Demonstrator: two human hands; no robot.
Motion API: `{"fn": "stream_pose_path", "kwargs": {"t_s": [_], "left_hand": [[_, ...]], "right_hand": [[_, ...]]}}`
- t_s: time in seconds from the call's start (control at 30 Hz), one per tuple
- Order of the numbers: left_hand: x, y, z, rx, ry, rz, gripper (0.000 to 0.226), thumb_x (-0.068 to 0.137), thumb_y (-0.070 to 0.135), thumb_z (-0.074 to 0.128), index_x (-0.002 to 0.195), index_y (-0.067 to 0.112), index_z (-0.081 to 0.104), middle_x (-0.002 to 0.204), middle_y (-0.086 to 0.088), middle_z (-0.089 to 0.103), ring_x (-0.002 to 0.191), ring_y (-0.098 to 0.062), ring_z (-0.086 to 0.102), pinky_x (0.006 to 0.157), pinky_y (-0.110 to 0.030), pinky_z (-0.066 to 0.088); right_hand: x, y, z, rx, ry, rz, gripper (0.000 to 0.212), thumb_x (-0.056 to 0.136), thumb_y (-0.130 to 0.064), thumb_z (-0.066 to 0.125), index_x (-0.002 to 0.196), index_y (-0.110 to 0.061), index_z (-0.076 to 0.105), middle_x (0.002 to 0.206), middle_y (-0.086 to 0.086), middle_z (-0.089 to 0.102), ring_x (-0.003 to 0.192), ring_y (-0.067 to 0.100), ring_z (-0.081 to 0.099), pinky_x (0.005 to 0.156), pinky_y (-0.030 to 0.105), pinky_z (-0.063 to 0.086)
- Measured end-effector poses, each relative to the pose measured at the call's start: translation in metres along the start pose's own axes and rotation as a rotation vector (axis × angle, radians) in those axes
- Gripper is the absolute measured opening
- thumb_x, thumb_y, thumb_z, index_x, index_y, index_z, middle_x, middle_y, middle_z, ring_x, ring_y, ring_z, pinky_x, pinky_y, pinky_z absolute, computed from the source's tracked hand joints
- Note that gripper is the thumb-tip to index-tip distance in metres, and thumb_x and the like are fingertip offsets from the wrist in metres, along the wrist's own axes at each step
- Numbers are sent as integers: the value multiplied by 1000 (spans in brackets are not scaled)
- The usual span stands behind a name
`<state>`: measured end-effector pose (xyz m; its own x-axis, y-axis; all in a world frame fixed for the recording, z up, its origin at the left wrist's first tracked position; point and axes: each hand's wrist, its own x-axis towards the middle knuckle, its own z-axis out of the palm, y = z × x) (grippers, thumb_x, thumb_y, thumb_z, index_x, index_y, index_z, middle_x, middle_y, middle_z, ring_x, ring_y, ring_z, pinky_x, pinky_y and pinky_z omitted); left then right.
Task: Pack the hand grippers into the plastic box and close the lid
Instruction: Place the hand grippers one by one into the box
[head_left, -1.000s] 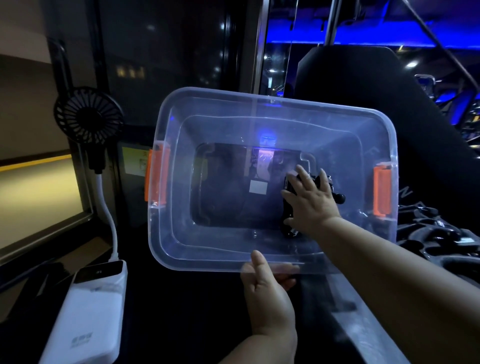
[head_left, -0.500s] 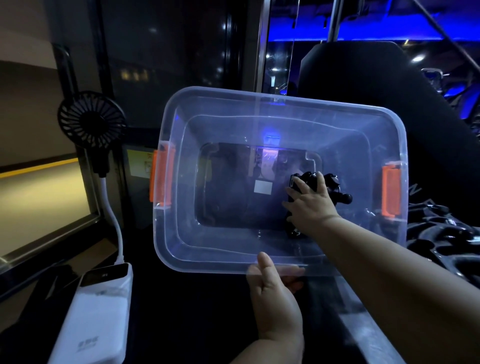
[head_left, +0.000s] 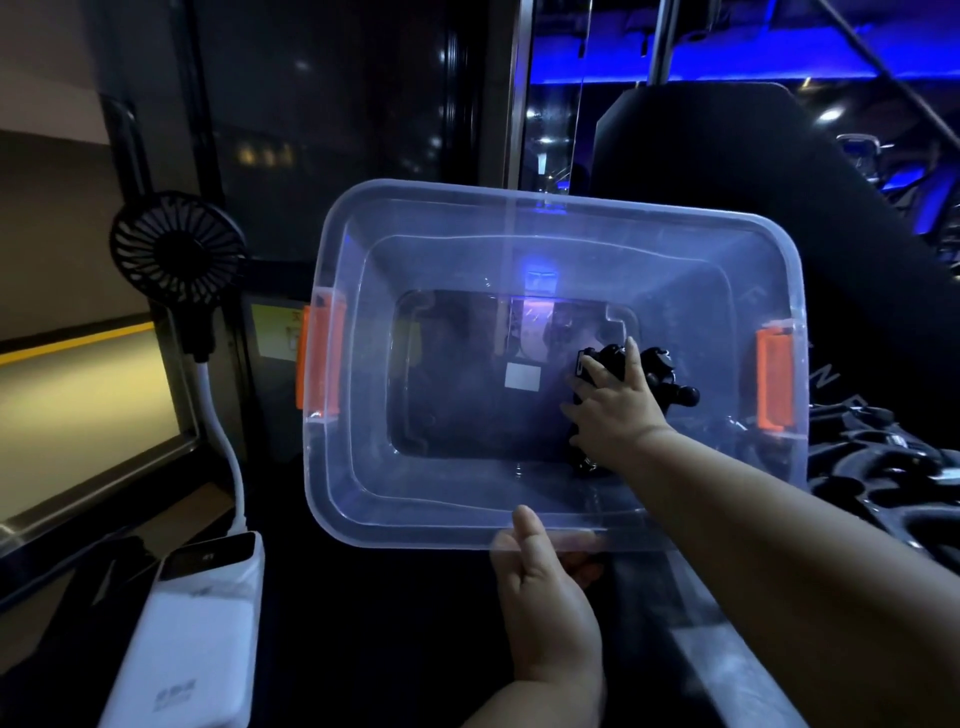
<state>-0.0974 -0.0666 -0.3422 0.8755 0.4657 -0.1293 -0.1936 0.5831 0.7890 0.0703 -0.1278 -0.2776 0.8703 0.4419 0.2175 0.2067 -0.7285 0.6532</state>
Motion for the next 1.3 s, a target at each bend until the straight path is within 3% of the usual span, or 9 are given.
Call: {"fn": "stream_pose_path", "kwargs": {"t_s": [0.07, 0.13, 0.33, 0.5, 0.6, 0.73, 0.87, 1.13, 1.3], "left_hand": [[-5, 2, 1, -6, -10, 13, 84, 77, 74, 42, 100, -6, 54, 67, -16, 71, 62, -20, 67, 60, -27, 50], [-5, 1, 1, -19, -3, 25, 111, 43, 94, 44, 95, -2, 54, 67, -15, 71, 62, -21, 67, 62, -31, 51], [-2, -1, 2, 4, 23, 42, 125, 18, 100, 42, 98, 5, 51, 68, -16, 71, 63, -23, 68, 65, -33, 52], [4, -7, 2, 39, 39, 55, 83, 65, 84, 46, 99, 10, 54, 80, -21, 71, 85, -37, 66, 85, -49, 52], [7, -4, 3, 49, 21, 81, 42, 98, 45, 36, 98, 6, 52, 72, -21, 71, 82, -37, 67, 80, -46, 53], [3, 5, 5, 24, -13, 100, 37, 101, 36, 34, 93, 4, 50, 61, -12, 70, 66, -21, 68, 67, -30, 49], [1, 8, 5, -8, -39, 78, 30, 101, 35, 35, 88, 11, 48, 55, -5, 67, 58, -15, 68, 64, -29, 50], [-4, 9, 0, 3, -165, 10, 41, 101, 36, 36, 100, -1, 53, 67, -13, 70, 65, -18, 70, 60, -24, 56], [-9, 12, 3, 59, -195, -14, 33, 101, 35, 37, 79, 14, 49, 74, -15, 70, 72, -22, 67, 72, -32, 53]], "right_hand": [[0, 0, -1, 3, 3, 2, 47, 96, -51, 37, 138, -34, 47, 157, -2, 22, 147, 26, -1, 98, 70, -23], [-1, -1, 0, 6, 11, 7, 48, 95, -53, 38, 138, -33, 47, 157, -2, 22, 147, 26, -1, 96, 70, -24], [-2, 1, 0, 39, 51, 4, 62, 89, -66, 36, 141, -33, 42, 157, -2, 22, 147, 23, -2, 92, 68, -30], [-8, 7, -10, 158, 114, 30, 66, 88, -70, 30, 143, -35, 37, 159, -7, 12, 147, 18, -11, 105, 68, -17], [-20, 14, -17, 289, 141, 87, 62, 89, -68, 31, 142, -35, 38, 159, -8, 11, 147, 17, -12, 107, 65, -14], [-53, 23, -18, 472, 304, 184, 49, 88, -61, 44, 127, -35, 55, 153, -7, 30, 147, 19, 6, 112, 52, 5], [-98, 34, -4, 602, 612, 268, 46, 81, -56, 44, 102, -26, 70, 119, -1, 61, 123, 28, 42, 92, 48, 38], [-171, 52, 31, 716, 646, 472, 44, 83, -48, 44, 108, -19, 66, 114, 4, 61, 111, 34, 49, 90, 48, 41], [-198, 55, 53, 819, 600, 638, 51, 81, -52, 40, 116, -20, 60, 120, 5, 58, 117, 28, 43, 95, 45, 34]]}}
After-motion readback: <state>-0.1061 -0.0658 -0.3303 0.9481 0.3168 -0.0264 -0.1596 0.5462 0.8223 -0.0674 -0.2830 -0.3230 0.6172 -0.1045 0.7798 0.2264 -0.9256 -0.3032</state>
